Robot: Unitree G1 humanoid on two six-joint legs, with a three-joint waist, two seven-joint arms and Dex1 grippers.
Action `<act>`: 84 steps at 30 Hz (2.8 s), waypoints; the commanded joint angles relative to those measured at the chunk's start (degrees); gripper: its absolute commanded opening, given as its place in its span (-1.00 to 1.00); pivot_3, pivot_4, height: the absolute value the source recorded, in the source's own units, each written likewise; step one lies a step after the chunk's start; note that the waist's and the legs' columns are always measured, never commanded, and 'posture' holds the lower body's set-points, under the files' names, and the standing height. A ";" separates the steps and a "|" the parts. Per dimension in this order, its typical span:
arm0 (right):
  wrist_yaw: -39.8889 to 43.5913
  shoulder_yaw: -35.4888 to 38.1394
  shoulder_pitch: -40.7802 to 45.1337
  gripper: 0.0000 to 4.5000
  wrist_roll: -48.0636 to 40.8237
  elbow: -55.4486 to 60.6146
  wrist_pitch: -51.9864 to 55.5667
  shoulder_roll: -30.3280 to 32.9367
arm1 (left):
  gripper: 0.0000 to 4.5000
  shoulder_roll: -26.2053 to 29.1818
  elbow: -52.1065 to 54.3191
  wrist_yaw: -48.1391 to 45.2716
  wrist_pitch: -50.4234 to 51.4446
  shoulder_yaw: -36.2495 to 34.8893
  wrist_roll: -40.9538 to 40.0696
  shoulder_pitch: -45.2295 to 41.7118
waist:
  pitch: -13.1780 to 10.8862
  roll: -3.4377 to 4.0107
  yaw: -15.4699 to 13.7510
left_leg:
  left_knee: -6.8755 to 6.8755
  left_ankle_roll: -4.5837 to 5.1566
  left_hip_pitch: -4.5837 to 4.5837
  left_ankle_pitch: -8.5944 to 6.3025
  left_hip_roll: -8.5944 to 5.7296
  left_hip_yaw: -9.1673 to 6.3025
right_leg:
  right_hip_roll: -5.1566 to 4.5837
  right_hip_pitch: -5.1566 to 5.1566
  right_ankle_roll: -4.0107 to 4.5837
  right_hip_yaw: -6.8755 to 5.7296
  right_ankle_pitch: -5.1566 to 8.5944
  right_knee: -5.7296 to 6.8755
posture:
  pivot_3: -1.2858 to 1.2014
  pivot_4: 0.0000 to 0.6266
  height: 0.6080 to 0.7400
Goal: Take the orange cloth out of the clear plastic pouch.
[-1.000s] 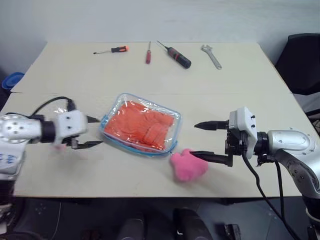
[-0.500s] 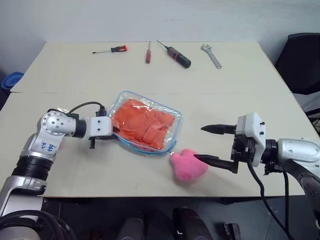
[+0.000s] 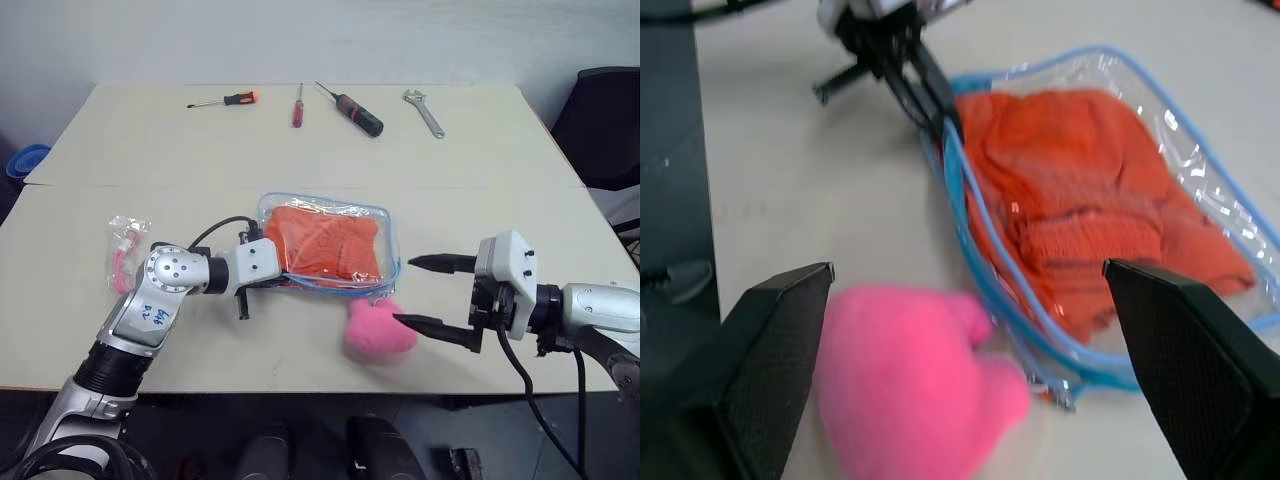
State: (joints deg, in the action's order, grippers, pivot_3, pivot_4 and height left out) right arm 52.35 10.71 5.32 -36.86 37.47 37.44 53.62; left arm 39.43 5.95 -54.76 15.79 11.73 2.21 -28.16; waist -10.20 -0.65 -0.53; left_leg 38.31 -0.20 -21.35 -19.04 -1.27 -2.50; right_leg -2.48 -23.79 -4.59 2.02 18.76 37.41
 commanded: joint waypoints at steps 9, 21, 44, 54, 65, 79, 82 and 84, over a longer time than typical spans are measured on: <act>5.19 -8.20 -3.58 1.00 9.39 -7.79 -9.85 -1.23 | -0.06 0.95 9.45 -2.24 15.20 -14.28 -18.24 2.52 | -0.01 -0.01 -0.08 | 0.03 0.00 0.07 0.01 0.01 0.00 | 0.01 0.04 0.00 0.01 0.00 0.02 | 0.03 -0.52 1.00; 8.00 -21.39 4.67 -0.41 10.27 -13.34 -9.10 -11.86 | -0.05 7.35 14.49 -2.40 22.64 -21.88 -28.71 5.13 | -0.01 -0.03 0.59 | -0.02 -0.11 0.14 0.06 0.03 -0.06 | 0.00 0.08 0.03 -0.02 0.02 -0.01 | 0.03 -0.52 1.00; 3.41 -17.93 -0.10 0.02 12.57 -3.22 -4.73 -7.61 | -0.05 -1.99 10.85 -8.92 14.61 2.65 -24.54 -0.79 | -0.01 -0.03 0.64 | -0.03 -0.31 0.13 0.16 -0.01 -0.05 | 0.03 0.09 0.03 0.00 0.02 -0.02 | 0.03 -0.52 1.00; 2.34 -13.24 -3.92 0.02 9.95 3.05 -1.57 -4.74 | -0.05 -3.74 7.85 -10.86 10.04 6.27 -20.85 -1.81 | -0.01 -0.04 0.25 | 0.03 -0.29 0.11 0.16 -0.02 -0.05 | 0.01 0.11 0.03 0.00 0.01 -0.03 | 0.03 -0.52 1.00; 5.39 -9.97 -4.59 0.43 6.41 1.52 -2.04 -2.50 | -0.05 -6.26 10.62 -9.93 12.58 8.48 -21.18 -0.33 | -0.01 -0.04 0.29 | 0.01 -0.09 0.14 0.05 -0.01 -0.05 | 0.04 0.12 0.03 0.00 0.02 -0.01 | 0.03 -0.52 1.00; 12.06 -7.64 2.51 0.99 12.24 -3.28 -10.65 6.91 | -0.05 -4.93 12.95 -11.84 16.39 10.89 -21.97 -0.82 | -0.01 -0.04 0.28 | 0.10 -0.10 0.18 0.06 -0.02 -0.05 | 0.03 0.20 0.02 -0.01 0.01 -0.03 | 0.03 -0.52 1.00; 13.35 -13.78 10.62 0.99 19.06 -9.53 -16.80 6.33 | -0.05 -5.46 10.81 -11.98 16.37 12.81 -20.61 -1.24 | -0.01 -0.04 0.65 | 0.04 -0.09 0.24 0.05 -0.01 -0.05 | 0.06 0.19 0.03 -0.01 0.02 -0.02 | 0.03 -0.52 1.00; 13.58 -18.01 15.61 0.99 23.51 -14.10 -20.97 4.19 | -0.05 -5.89 9.65 -12.12 15.96 13.99 -19.63 -1.47 | -0.01 -0.04 0.66 | 0.02 -0.11 0.22 0.07 0.02 -0.03 | 0.09 0.15 0.03 0.00 0.02 -0.01 | 0.03 -0.52 1.00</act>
State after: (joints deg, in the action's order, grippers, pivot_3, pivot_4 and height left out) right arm 65.52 -5.18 19.41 -16.37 25.15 20.05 58.88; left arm 33.77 15.63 -66.44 32.66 24.82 -18.15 -29.08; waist -10.20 -0.68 0.13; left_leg 38.33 -0.34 -21.14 -18.96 -1.26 -2.53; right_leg -2.39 -23.64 -4.55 2.03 18.78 37.39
